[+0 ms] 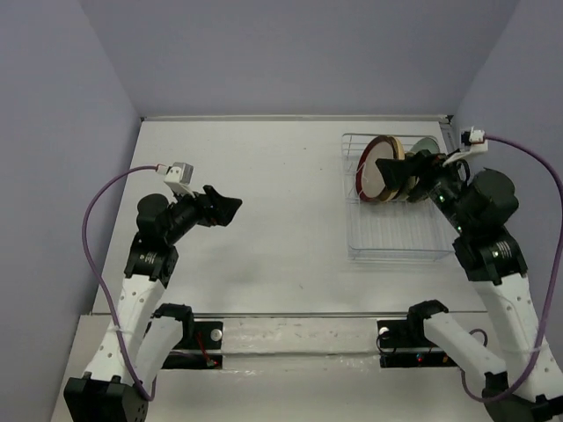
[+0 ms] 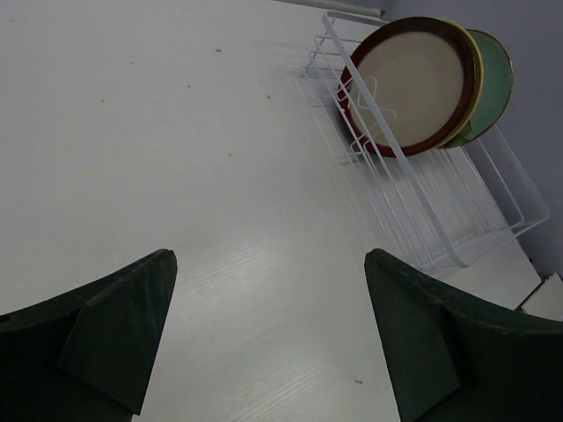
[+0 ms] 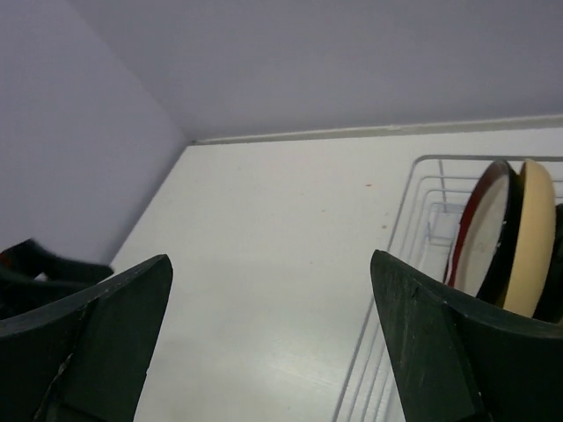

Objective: Load the plates into the dish rack

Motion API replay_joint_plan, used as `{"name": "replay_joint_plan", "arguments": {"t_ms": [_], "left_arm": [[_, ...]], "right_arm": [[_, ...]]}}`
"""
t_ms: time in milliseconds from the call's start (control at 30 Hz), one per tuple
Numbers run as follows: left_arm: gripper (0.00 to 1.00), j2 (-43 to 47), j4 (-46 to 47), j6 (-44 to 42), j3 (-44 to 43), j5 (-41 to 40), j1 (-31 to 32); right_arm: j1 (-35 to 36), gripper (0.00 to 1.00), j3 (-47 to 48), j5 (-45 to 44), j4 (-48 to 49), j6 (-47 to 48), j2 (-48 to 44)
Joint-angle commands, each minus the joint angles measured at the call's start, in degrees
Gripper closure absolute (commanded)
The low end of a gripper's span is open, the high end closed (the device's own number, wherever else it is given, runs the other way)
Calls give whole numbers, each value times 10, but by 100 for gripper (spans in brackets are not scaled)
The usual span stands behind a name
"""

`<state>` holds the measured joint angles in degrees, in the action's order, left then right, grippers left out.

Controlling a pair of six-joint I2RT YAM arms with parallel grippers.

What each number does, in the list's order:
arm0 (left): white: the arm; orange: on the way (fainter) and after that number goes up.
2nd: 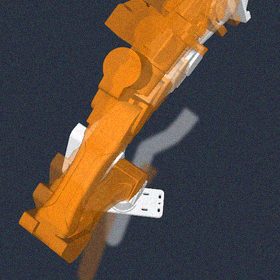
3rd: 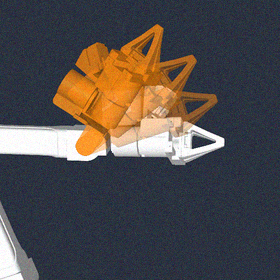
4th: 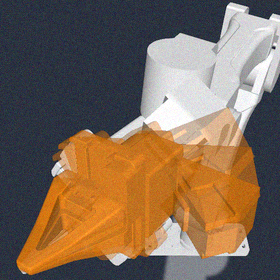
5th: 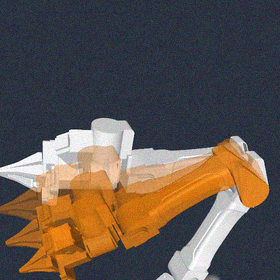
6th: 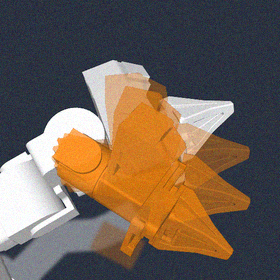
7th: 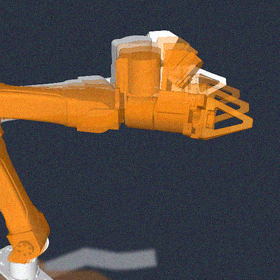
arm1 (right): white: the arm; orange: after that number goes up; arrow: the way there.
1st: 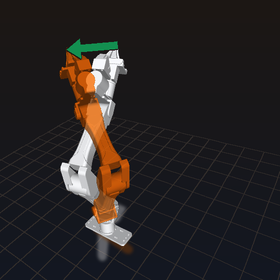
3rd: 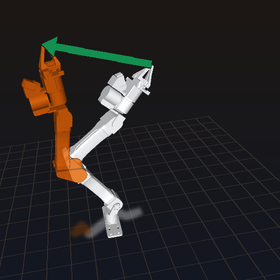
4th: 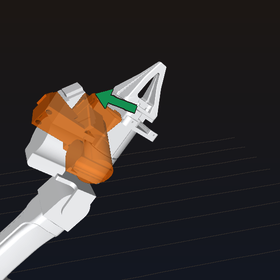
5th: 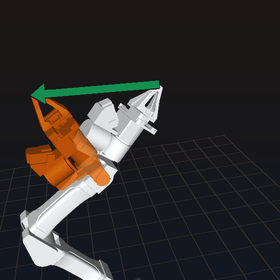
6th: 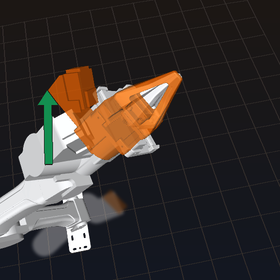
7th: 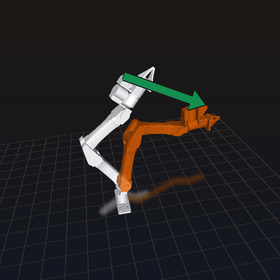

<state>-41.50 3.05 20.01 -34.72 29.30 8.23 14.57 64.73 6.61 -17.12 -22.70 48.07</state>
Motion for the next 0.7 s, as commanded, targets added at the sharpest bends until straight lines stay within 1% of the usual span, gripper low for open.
{"name": "replay_joint_plan", "arguments": {"t_ms": [0, 33, 67, 100, 133, 233, 300, 400, 667], "left_arm": [[1, 12, 42, 6, -7, 1, -21], [1, 13, 43, 7, -7, 0, -23], [1, 15, 48, 11, -6, 2, -27], [1, 16, 51, 13, -6, 7, -29], [1, 20, 59, 16, -5, 14, -30], [1, 28, 71, 19, 1, 20, -33], [1, 37, 74, 20, 3, 23, -34], [1, 48, 84, 23, 6, 32, -34], [1, 79, 75, 11, 3, 38, -34]], "right_arm": [[-2, 0, -28, 156, -10, -19, -96], [-2, 0, -34, 177, -11, -23, -117], [-2, 0, -40, 183, -12, -27, -158], [-2, 0, -57, 187, -12, -33, -177], [-2, 0, -65, 185, -12, -35, -215], [-2, 0, -100, 167, -13, -45, -263], [-2, 0, -139, 147, -12, -58, -294], [-2, 0, -186, 138, -10, -71, -303], [-2, 0, -244, 133, 31, -94, -274]]}}
